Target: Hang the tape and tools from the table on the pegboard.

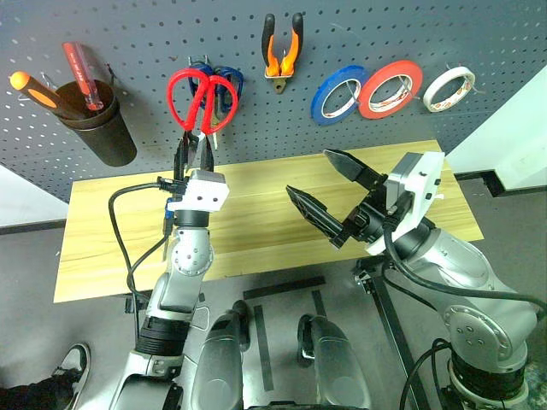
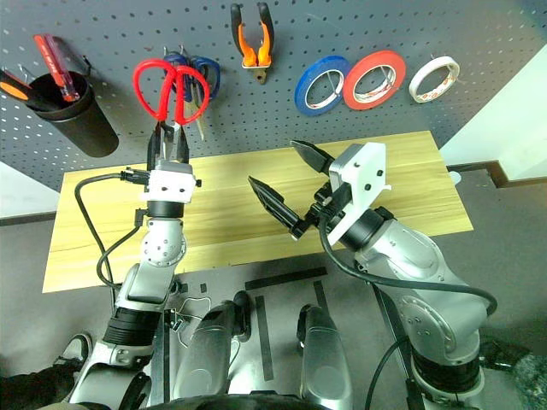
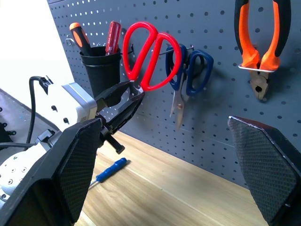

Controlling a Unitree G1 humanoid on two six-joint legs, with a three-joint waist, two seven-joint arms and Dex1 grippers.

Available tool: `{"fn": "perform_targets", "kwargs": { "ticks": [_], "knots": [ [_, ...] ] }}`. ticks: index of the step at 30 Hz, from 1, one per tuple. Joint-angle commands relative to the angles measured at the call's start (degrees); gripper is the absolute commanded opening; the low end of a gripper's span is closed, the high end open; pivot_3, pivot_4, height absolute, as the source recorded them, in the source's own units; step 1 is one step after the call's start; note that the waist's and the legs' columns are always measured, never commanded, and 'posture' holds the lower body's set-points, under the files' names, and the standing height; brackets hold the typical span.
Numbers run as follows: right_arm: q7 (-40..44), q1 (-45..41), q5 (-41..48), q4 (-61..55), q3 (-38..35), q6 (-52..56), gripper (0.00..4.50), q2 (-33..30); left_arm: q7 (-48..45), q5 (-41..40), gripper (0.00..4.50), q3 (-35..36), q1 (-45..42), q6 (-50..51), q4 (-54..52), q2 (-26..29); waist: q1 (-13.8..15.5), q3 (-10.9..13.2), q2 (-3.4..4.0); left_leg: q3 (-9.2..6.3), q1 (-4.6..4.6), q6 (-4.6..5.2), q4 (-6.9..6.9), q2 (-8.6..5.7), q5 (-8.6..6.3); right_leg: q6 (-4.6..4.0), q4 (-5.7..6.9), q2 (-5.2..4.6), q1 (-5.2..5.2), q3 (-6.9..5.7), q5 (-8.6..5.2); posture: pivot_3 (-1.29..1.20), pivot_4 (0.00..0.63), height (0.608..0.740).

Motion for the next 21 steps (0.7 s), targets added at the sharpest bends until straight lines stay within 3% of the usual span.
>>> {"fn": "perform_targets", "kwargs": {
  "ticks": [1, 14, 21],
  "knots": [
    [-0.3, 0.29, 0.56, -2.05, 0.08, -1.25, 4.5, -0.21, 0.84, 0.08, 1.06, -0.5, -1.4, -1.4, 0.2, -0.6, 0.03, 0.0, -0.01, 0.0, 0.01, 0.0, 0.0, 0.0, 0.0, 0.0, 0.0, 0.0, 0.01, 0.0, 0.0, -0.03, 0.315, 0.717],
    [-1.58, 0.4, 0.47, -2.54, 0.8, -0.91, 4.5, -0.47, 3.29, -1.93, 1.06, 1.31, -7.59, -0.22, 9.71, -1.82, -0.04, -0.01, -0.02, 0.0, 0.07, 0.0, 0.02, 0.0, 0.0, 0.0, 0.0, 0.01, 0.09, 0.0, 0.0, -0.04, 0.314, 0.717],
    [-2.36, -0.94, 2.2, -2.82, 0.31, -0.64, 4.5, -0.38, 8.39, -1.86, 1.06, 1.65, -14.99, -3.88, 24.47, -0.76, -0.03, -0.01, -0.02, 0.0, 0.09, 0.01, 0.04, -0.01, 0.0, 0.0, 0.01, 0.0, 0.12, -0.01, 0.0, -0.04, 0.321, 0.717]
  ]
}}
